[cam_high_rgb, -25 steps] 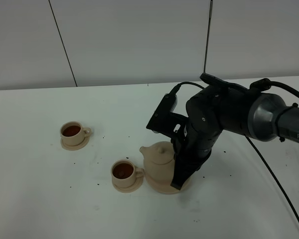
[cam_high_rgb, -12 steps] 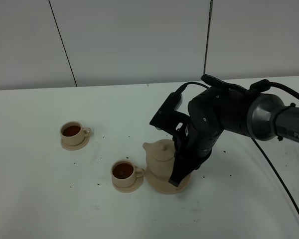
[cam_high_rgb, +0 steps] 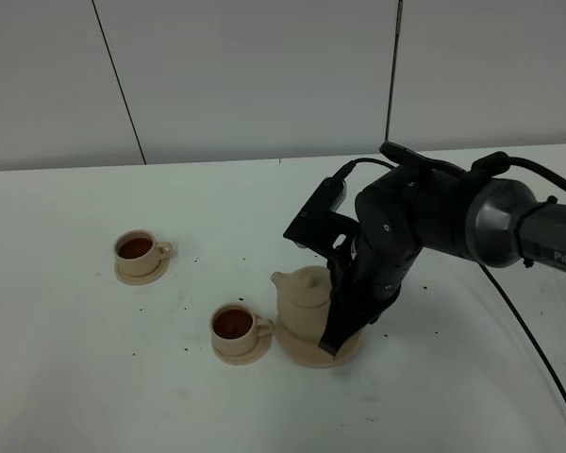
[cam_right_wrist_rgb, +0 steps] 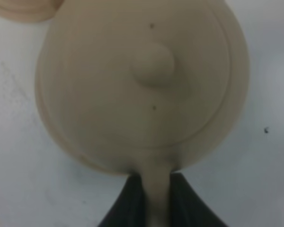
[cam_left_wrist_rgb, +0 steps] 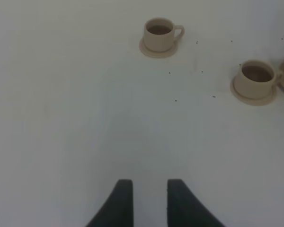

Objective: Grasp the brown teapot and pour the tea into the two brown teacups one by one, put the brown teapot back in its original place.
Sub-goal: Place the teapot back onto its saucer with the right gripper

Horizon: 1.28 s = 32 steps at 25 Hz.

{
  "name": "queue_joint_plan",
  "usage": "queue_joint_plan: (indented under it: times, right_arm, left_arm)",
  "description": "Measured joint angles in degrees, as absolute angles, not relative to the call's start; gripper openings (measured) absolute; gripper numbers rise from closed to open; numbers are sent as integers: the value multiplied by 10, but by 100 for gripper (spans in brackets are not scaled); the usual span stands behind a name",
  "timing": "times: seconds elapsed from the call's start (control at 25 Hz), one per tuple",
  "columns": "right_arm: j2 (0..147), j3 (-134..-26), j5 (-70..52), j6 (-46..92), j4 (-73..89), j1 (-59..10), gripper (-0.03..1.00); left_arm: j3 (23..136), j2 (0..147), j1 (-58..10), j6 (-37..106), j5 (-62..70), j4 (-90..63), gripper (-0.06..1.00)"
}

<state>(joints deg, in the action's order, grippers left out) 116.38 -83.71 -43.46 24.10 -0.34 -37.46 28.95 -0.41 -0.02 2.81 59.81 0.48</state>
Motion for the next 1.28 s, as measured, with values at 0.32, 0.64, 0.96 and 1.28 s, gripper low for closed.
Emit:
queue_joint_plan:
  times: [0.32,0.64,0.96,1.28]
  right_arm:
    - [1178,-837,-429,241,8,-375,9]
    - [1178,-837,-430,238,11,-375,9]
    - [1178,-837,-442,226,13,-371,10]
    - [1178,-837,-448,225,15,-370,28]
  left_arm:
    - [289,-4,0,28,598,5,24]
    - [289,-4,0,28,598,5,24]
    - [289,-4,0,28,598,5,24]
    - [289,-4,0,28,598,5,24]
